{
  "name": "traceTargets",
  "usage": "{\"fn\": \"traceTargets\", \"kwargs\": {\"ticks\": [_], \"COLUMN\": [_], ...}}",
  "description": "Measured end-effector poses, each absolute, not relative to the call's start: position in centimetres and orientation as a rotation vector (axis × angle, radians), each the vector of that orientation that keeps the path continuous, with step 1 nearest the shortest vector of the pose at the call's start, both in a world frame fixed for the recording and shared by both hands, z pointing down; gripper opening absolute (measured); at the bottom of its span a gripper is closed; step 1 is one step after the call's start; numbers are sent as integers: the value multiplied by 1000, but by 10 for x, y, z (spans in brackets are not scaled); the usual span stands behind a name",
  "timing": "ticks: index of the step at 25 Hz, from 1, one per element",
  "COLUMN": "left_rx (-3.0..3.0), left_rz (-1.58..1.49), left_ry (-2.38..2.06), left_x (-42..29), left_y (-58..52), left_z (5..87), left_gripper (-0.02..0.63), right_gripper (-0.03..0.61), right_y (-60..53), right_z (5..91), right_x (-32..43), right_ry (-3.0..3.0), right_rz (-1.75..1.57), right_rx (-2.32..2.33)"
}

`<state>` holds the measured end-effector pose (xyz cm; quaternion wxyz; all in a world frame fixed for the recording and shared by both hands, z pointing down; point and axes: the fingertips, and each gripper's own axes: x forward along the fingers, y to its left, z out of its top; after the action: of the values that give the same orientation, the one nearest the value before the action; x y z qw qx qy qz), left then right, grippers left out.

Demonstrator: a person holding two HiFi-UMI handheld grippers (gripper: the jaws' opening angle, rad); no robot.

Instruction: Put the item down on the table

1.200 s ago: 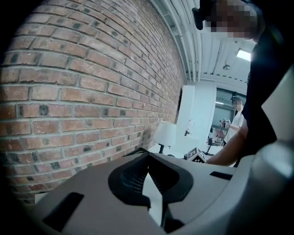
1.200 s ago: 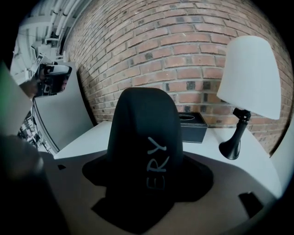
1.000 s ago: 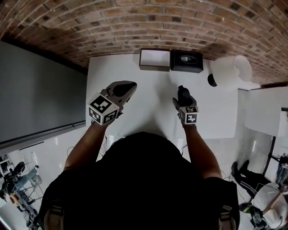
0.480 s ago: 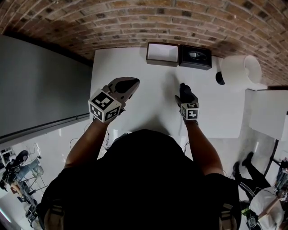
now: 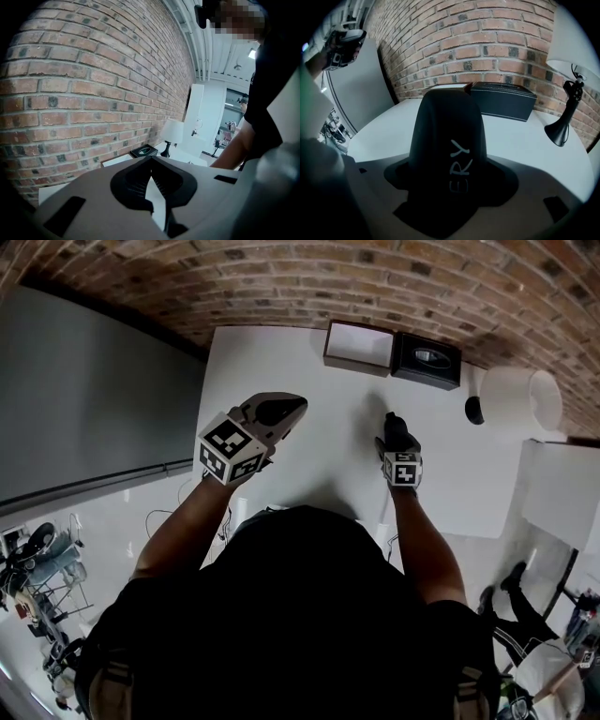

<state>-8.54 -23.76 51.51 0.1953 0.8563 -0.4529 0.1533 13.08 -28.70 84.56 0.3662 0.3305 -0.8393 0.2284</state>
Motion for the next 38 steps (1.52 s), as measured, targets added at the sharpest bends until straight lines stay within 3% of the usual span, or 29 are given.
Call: {"fn": "traceTargets", "kwargs": {"ticks": [38], "left_rx": [2397], "left_rz": [433], "left_ry": [-1262], "left_x": [-85], "left_y": [-218], "left_z": [520], "left_gripper": [14], "right_gripper": [379], "right_y": [-275], "right_z": [876], "right_x": [129], "right_ry": [-2046], "right_rz": [568], "right_rx": [793]}}
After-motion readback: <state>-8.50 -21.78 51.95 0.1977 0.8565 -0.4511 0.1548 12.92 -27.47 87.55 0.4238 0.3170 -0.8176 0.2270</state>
